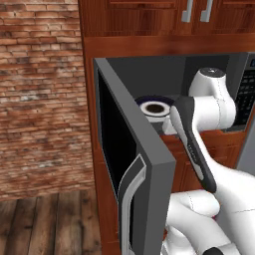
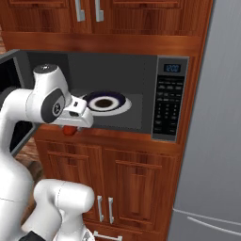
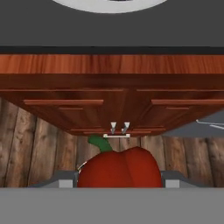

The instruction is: Pick the bell pepper from the microwave and place it on plate located on the counter.

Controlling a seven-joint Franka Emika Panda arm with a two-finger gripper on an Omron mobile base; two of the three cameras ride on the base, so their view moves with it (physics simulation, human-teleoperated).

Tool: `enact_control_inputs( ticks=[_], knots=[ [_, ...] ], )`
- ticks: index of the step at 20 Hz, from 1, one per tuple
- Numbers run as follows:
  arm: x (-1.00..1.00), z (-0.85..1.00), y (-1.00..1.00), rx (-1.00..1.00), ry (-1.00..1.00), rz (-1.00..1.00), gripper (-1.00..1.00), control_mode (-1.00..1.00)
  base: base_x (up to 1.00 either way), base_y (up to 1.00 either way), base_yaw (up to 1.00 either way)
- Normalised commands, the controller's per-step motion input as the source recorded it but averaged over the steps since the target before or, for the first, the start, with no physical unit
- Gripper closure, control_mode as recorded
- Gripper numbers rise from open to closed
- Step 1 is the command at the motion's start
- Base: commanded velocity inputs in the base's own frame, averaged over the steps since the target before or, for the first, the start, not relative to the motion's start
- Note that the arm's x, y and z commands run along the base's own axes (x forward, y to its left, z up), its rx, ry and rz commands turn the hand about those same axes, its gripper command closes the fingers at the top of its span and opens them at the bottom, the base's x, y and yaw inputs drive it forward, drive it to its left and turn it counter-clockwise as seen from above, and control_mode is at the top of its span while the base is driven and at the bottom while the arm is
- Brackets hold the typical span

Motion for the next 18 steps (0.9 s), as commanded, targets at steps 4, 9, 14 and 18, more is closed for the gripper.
enact_control_inputs(
  ticks=[4, 9, 14, 18],
  knots=[
    [-0.62, 0.0, 0.0, 0.0, 0.02, 0.02, 1.0, -1.0, 0.0, 0.0, 0.0],
    [-0.36, 0.0, -0.12, 0.0, 0.02, 0.0, 1.0, -1.0, 0.0, 0.0, 0.0],
    [-0.03, 0.0, -0.11, 0.01, 0.0, -0.08, 1.0, -1.0, 0.0, 0.0, 0.0],
    [-0.1, 0.0, -0.03, 0.0, 0.0, -0.06, 1.0, -1.0, 0.0, 0.0, 0.0]
  ],
)
